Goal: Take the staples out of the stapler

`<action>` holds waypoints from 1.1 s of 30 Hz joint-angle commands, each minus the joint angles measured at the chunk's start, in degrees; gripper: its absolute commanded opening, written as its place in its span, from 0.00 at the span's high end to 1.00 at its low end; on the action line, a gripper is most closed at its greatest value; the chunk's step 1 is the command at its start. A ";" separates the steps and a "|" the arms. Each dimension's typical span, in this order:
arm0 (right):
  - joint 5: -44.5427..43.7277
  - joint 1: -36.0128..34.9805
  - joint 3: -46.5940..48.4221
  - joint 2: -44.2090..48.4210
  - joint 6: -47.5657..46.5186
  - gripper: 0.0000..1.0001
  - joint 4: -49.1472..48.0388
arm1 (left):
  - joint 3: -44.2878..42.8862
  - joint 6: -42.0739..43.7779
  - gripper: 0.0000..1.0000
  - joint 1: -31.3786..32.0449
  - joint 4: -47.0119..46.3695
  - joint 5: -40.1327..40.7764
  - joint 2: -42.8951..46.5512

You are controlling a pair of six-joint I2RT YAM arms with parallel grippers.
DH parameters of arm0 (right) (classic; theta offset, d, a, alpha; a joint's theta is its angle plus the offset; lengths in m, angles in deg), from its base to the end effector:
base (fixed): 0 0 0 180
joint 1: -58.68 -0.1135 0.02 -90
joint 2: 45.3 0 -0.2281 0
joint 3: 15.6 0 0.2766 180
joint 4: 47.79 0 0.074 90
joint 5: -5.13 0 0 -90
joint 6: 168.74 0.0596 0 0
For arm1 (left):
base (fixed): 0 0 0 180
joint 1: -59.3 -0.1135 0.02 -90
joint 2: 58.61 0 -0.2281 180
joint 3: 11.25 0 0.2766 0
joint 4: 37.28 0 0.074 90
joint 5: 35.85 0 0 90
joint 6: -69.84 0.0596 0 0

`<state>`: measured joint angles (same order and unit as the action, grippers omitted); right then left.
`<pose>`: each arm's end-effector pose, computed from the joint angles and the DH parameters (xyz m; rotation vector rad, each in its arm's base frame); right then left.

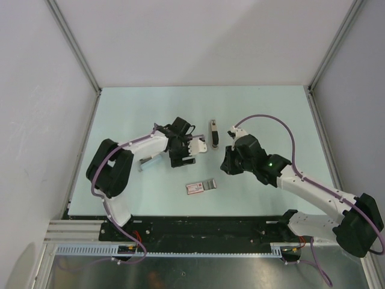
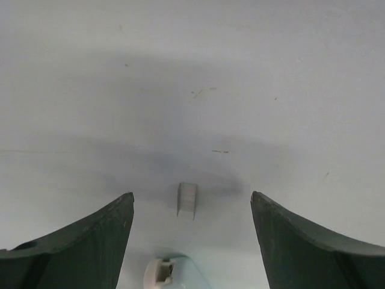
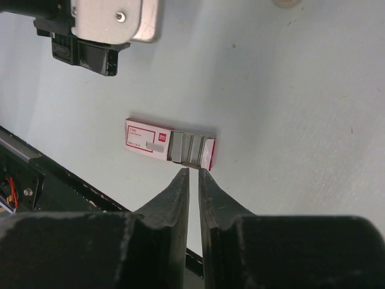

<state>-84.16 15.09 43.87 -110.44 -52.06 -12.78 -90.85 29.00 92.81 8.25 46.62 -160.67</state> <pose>0.2173 0.2078 0.2061 -0.3548 2.3410 0.6376 0.3068 -0.2125 0.1075 1.8372 2.0355 -0.1062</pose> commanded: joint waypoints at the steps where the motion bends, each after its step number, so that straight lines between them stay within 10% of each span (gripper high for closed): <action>1: 0.22 0.52 0.08 1.99 -1.14 0.84 -0.14 | -2.25 2.69 0.17 -1.57 2.45 -1.28 -2.86; 14: 0.80 1.24 0.08 2.60 -1.23 0.84 0.32 | -5.84 2.98 0.19 -3.17 3.21 -0.84 -7.77; 33: 1.14 1.41 0.08 2.21 -1.03 0.84 0.07 | -5.18 3.41 0.80 -2.94 5.96 -2.05 -8.99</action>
<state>-83.37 16.34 43.87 -109.24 -52.50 -12.39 -95.68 31.47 90.00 13.12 45.70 -167.25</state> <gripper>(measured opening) 0.158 0.246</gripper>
